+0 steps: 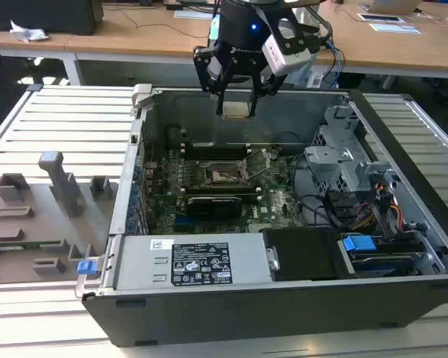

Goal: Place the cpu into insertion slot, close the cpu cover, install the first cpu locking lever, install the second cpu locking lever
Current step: 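Place the cpu into insertion slot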

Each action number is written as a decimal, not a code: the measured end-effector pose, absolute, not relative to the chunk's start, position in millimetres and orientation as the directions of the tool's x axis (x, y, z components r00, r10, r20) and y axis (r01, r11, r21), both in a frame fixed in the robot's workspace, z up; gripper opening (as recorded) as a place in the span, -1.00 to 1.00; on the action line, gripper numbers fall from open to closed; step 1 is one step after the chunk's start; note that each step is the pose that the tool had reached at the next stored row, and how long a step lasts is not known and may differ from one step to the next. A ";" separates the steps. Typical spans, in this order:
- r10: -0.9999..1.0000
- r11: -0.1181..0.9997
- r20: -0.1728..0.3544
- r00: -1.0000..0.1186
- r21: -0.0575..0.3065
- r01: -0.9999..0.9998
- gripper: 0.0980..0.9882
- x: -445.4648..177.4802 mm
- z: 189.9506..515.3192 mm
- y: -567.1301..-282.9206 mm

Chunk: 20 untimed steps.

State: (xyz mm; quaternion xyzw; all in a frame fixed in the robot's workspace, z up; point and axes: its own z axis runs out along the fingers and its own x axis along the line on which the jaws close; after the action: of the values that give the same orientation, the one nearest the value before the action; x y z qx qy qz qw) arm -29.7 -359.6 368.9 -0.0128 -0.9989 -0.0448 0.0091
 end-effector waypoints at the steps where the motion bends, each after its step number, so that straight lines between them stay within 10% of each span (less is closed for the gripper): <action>1: 0.025 0.996 0.019 -1.000 0.089 0.026 0.00 -29.6 368.1 -359.6; 20: 0.025 0.996 0.019 -1.000 0.087 0.026 0.00 -29.6 352.3 -359.6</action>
State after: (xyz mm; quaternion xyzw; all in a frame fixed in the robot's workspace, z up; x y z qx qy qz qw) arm -29.6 -359.6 352.3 -0.0128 -0.9989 -0.0436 0.0091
